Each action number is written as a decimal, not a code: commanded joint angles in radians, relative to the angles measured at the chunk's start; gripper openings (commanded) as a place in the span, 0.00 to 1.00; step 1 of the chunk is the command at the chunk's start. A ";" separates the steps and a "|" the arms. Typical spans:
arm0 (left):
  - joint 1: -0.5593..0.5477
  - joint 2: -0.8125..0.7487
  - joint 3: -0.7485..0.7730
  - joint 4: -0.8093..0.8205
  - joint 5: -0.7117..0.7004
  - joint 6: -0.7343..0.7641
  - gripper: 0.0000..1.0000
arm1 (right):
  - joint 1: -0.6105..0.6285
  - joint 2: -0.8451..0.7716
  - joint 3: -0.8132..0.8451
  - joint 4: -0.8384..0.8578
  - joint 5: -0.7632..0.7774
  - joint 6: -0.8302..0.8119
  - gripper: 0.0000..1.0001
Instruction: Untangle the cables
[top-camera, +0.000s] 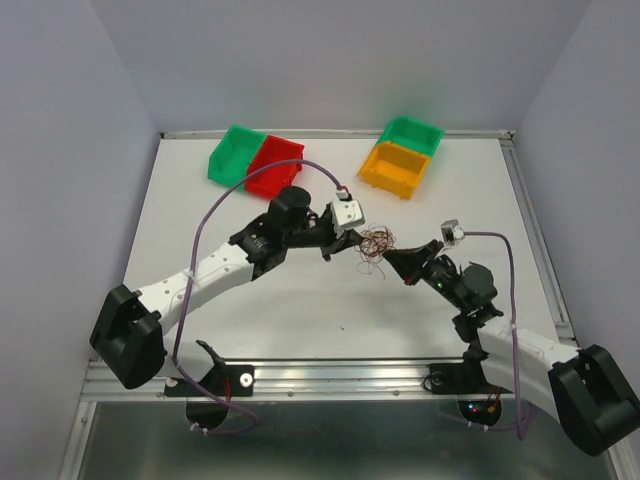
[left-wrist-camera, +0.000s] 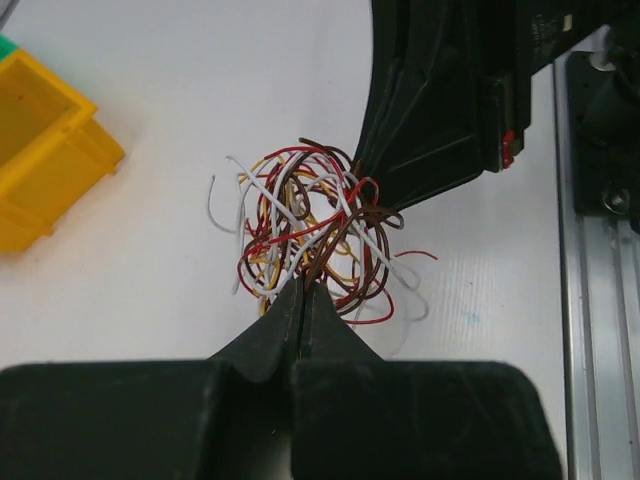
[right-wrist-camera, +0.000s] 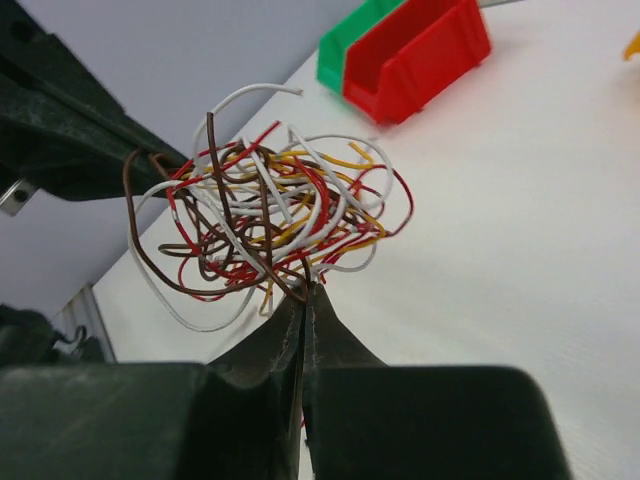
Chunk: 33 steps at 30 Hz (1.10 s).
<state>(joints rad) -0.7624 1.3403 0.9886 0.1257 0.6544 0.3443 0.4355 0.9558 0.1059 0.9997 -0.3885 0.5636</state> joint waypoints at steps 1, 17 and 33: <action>0.008 -0.062 0.042 0.080 -0.255 -0.079 0.00 | 0.006 -0.038 0.104 -0.123 0.278 -0.036 0.01; 0.311 -0.219 -0.065 0.313 -0.840 -0.298 0.00 | 0.005 -0.308 0.130 -0.720 1.071 0.073 0.01; 0.003 -0.181 -0.085 0.192 -0.159 -0.031 0.03 | 0.006 -0.312 0.035 -0.205 0.081 -0.105 1.00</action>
<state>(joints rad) -0.6678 1.1641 0.8787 0.3386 0.4351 0.1963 0.4397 0.5617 0.1310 0.5823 -0.0189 0.5056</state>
